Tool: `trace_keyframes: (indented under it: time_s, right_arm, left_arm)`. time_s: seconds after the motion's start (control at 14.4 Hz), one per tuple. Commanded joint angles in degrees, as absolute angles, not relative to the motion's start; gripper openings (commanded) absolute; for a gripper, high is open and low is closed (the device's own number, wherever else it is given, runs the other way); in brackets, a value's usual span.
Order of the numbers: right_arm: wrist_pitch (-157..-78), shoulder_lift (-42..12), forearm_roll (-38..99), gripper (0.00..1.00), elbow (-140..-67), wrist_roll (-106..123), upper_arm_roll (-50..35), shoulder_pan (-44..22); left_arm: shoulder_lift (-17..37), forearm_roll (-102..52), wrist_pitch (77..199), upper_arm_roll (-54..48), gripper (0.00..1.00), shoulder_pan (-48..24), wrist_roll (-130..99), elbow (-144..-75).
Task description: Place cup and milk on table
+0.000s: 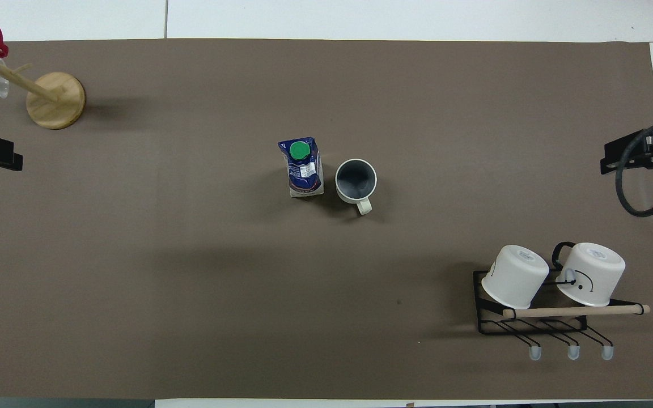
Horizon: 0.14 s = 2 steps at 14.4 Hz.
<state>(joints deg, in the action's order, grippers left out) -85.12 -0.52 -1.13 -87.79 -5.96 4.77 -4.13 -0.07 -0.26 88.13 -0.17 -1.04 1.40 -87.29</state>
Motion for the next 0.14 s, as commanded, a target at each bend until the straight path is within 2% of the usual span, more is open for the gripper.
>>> trace_keyframes:
  time_s: [0.0, 0.07]
  right_arm:
    - [-85.5, 0.9, -0.7, 1.00, -89.5, -4.4, 4.7, -3.8]
    - [-84.9, 1.0, -0.7, 1.00, -89.6, -4.3, 4.7, -3.6]
  left_arm:
    - [-1.6, -1.2, 88.0, -0.1, 1.00, -0.7, 2.0, -88.9]
    - [-1.6, -1.2, 88.0, -0.1, 1.00, -0.7, 2.0, -88.9]
